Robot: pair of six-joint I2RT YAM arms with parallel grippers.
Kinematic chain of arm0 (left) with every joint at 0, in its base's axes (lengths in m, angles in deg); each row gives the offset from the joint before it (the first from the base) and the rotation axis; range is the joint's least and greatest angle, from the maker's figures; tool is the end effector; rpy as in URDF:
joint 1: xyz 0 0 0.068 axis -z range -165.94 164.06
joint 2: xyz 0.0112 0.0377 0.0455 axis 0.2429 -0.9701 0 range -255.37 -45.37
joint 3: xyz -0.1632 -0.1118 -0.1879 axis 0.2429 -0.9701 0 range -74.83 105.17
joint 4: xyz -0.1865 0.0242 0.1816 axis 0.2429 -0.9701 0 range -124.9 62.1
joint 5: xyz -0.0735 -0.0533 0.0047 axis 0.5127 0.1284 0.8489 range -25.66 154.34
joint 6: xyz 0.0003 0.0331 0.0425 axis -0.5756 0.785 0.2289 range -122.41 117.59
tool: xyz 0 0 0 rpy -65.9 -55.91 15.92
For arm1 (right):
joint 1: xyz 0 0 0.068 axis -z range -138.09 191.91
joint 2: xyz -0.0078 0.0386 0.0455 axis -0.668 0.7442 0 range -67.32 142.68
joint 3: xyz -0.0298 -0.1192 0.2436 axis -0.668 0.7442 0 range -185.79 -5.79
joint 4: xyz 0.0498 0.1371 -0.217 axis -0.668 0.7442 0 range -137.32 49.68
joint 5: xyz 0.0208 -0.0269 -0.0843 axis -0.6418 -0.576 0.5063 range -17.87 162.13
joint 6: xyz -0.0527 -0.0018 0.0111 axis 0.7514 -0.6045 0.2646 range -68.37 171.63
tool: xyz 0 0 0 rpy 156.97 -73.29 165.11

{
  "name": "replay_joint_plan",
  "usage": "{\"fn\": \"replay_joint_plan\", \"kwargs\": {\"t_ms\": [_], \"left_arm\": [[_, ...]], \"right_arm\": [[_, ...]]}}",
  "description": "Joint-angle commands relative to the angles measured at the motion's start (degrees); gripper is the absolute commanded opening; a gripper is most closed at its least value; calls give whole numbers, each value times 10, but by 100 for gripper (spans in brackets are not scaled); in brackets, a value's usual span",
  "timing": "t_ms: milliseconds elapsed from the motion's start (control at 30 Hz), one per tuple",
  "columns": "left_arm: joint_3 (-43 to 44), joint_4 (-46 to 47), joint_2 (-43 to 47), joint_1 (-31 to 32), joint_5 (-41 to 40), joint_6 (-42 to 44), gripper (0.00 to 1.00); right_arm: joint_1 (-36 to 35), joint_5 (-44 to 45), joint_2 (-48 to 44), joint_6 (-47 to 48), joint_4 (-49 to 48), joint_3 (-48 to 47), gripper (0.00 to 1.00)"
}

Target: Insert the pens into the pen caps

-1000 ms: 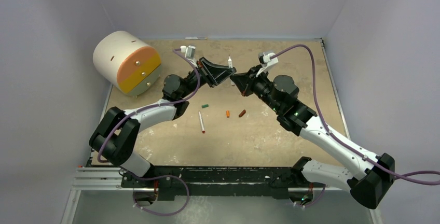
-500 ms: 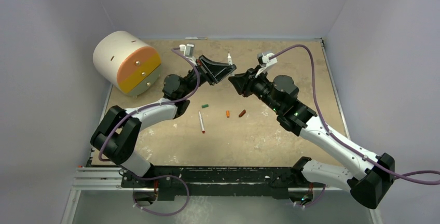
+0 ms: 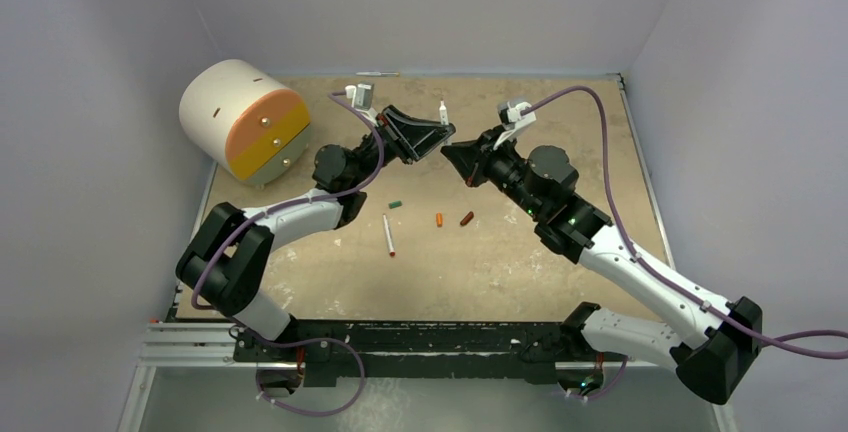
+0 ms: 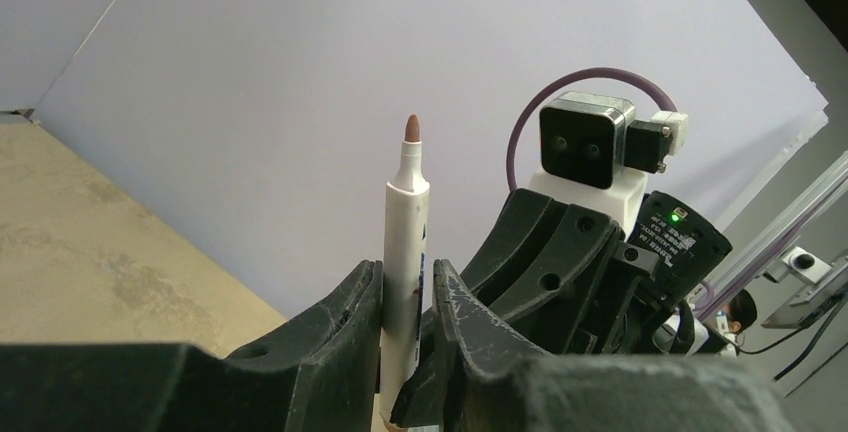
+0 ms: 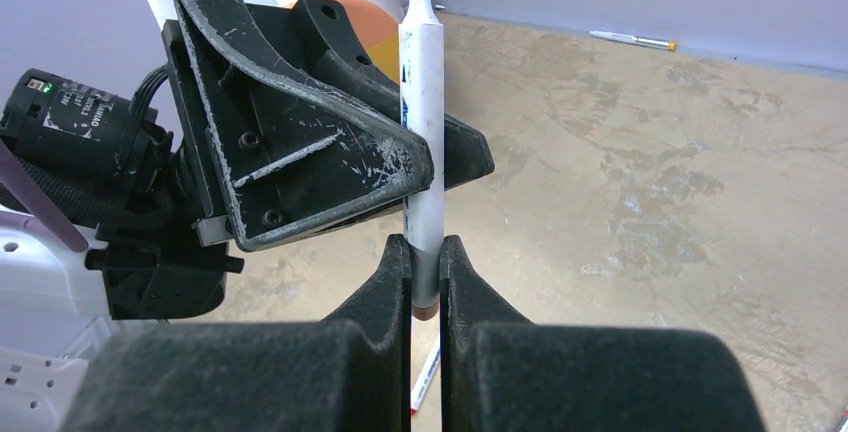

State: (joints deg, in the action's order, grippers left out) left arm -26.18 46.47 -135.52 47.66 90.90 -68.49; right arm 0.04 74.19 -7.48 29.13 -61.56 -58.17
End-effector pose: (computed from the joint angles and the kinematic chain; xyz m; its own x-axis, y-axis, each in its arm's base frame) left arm 0.2683 -0.1974 0.3175 -0.5553 -0.6127 -0.5624 0.7407 -0.0567 -0.6695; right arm 0.1846 0.1638 0.3825 -0.1638 0.3669 -0.9157 -0.6255 0.6792 0.3840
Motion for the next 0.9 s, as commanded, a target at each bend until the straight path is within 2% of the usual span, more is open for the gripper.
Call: {"fn": "replay_joint_plan", "kwargs": {"t_ms": [0, 100, 167, 233, 267, 333, 400, 567, 633, 733, 800, 867], "left_arm": [[8, 53, 1, 5, 6, -17, 23], [5, 53, 1, 5, 8, -15, 17], [4, 53, 0, 5, 9, -14, 0], [3, 55, -1, 5, 9, -13, 0], [3, 55, -1, 5, 9, -11, 0], [5, 32, 2, 2, 8, 6, 0], [7, -20, 13, -9, 2, 49, 0], [21, -169, 47, -46, -22, 168, 0], [30, -250, 67, -48, -53, 227, 0], [31, -314, 88, -45, -88, 269, 0], [22, -324, 96, -43, -102, 274, 0], [13, -331, 101, -41, -116, 277, 0]], "right_arm": [[3, 20, -12, 2, -40, -11, 0], [3, 25, -12, -1, -42, -8, 0], [3, 24, -12, -2, -42, -6, 0], [3, 23, -13, -2, -42, -5, 0], [2, 23, -13, -3, -39, -2, 6], [3, 24, -14, -5, -25, 3, 32], [3, 30, -18, -17, 1, 16, 49], [3, 115, -28, -105, 114, 76, 59], [3, 159, -24, -154, 162, 93, 67], [4, 174, 6, -189, 205, 99, 68], [4, 167, 42, -196, 218, 91, 63], [3, 163, 82, -191, 212, 77, 53]]}}
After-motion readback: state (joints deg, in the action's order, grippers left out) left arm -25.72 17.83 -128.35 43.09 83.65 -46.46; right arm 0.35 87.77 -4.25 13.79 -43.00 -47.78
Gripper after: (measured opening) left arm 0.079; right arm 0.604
